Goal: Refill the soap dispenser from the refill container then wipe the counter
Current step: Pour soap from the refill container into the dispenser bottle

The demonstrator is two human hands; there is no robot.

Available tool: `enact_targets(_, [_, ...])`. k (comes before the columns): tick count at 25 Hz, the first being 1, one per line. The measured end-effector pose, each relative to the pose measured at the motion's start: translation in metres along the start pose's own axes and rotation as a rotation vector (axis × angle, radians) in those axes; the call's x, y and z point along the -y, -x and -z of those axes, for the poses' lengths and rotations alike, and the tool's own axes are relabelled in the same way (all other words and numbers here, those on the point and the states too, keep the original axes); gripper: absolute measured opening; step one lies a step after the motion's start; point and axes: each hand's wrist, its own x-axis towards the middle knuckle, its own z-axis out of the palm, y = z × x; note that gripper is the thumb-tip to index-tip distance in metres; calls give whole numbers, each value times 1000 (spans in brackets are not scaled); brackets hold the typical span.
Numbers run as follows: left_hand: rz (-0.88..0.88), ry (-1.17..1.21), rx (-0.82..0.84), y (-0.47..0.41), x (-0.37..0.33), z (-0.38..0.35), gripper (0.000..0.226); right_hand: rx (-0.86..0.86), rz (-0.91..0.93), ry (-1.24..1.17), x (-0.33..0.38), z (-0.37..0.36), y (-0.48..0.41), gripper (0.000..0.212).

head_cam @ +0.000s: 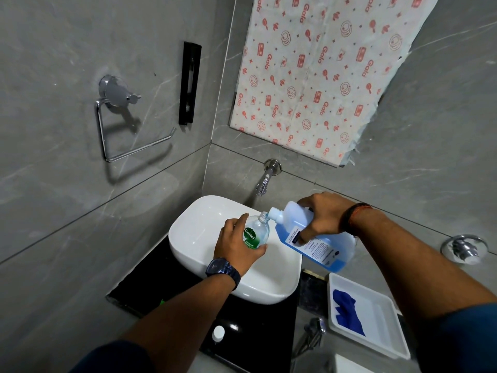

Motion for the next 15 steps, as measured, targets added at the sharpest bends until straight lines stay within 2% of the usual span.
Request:
enact_targets(10, [-20,-1,-20,-1,-2,3,81,14,17,-2,4,5,4,77])
enact_targets(15, [-18,-15,-11,-1,-1,2,83,16,10,-9,4,4,5,80])
